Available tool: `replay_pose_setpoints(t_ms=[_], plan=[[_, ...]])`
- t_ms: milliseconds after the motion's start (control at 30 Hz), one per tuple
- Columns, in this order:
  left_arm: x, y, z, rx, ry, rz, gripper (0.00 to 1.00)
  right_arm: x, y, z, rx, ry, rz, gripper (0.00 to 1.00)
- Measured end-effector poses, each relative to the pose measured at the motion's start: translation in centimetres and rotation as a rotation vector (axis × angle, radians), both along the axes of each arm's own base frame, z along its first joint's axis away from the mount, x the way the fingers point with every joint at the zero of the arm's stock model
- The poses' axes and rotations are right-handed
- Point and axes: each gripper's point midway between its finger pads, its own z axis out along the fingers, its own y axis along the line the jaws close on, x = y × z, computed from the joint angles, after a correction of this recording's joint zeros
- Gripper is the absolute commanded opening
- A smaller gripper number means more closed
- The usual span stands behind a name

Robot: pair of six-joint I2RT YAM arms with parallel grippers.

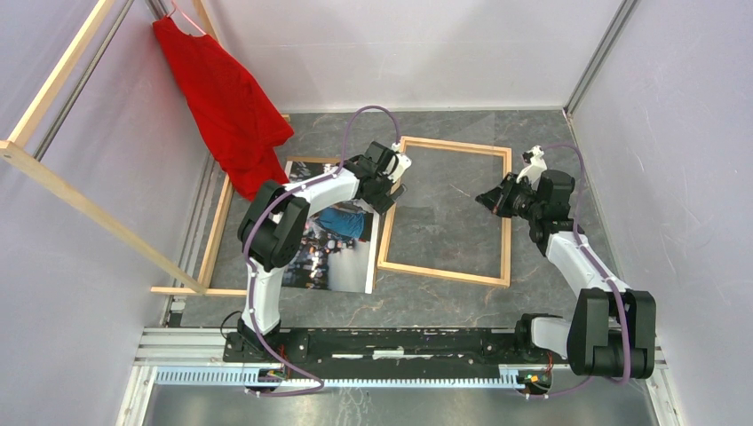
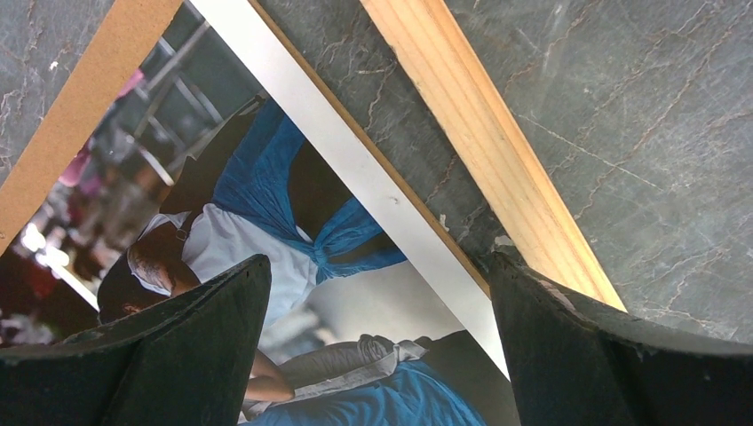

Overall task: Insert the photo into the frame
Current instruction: Place the photo frame item in the photo frame.

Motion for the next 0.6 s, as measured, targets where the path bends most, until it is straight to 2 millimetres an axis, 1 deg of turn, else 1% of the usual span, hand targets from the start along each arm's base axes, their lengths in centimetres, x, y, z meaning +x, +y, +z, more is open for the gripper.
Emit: replay_pose_setpoints(t_ms=[133,367,467,600], plan=[[0.0,0.1,-0.1,-0.008,0.006,-0.001,0.98,0.2,0.3,0.6,0.022,-0.015,0.007,0.06],[0.0,0.0,-0.1,-0.018,0.012,-0.004,0.98,0.4,0.6,1.4,0.053,-0.049,0.015,0.00],[0.1,0.1,-0.1,-0.024,0.016,-0.003,0.98,0.2,0.8,1.8,0.062,-0.078,0.023,0.00],[0.1,0.3,-0.2,-0.038,0.030,-0.003,0.98,-0.3,1.2,2.8,0.079,-0.128,0.040,0.00]])
